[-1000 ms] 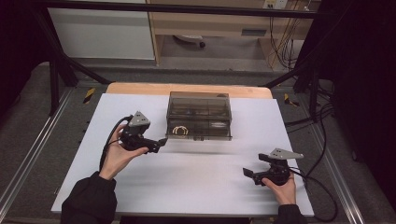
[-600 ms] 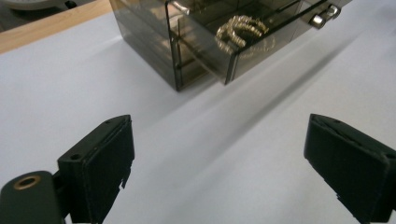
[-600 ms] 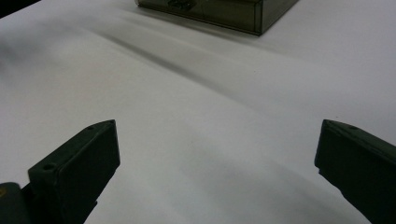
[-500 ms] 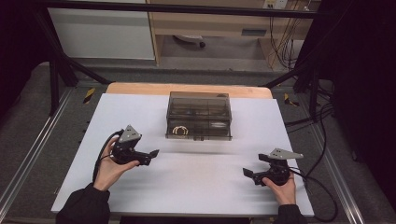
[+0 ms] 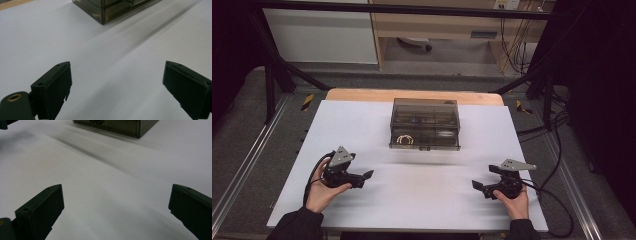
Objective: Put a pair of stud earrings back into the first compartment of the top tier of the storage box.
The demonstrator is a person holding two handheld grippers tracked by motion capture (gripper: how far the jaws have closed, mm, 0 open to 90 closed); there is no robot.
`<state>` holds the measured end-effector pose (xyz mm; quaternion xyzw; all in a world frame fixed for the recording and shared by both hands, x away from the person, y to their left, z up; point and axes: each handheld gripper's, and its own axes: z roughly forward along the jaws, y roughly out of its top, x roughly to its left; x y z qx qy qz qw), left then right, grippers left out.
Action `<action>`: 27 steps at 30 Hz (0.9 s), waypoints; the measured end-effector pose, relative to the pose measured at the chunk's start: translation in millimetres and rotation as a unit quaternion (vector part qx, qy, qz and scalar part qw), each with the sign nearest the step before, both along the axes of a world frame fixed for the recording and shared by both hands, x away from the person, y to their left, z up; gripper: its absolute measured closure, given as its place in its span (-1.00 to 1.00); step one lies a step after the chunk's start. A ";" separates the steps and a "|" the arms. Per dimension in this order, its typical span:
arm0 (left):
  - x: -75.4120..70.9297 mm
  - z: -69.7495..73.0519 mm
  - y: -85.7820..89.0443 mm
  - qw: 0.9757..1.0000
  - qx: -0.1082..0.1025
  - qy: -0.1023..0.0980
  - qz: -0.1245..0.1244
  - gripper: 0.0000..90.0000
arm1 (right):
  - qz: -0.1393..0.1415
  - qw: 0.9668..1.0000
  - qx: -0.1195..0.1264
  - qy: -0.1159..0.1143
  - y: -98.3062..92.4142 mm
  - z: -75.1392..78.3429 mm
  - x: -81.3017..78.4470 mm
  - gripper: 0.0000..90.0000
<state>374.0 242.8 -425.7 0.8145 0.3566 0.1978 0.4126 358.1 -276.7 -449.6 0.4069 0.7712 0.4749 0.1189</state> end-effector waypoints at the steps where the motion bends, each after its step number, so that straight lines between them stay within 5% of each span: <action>1: -0.8 -1.1 2.3 1.000 0.000 -0.002 0.002 -0.81 | 0.000 1.000 -0.001 -0.001 -0.1 -0.1 0.1 -0.99; 27: -10.8 -22.8 54.7 0.999 -0.008 0.008 0.034 -0.81 | 0.003 1.000 -0.003 0.001 -0.2 -0.4 -0.3 -0.99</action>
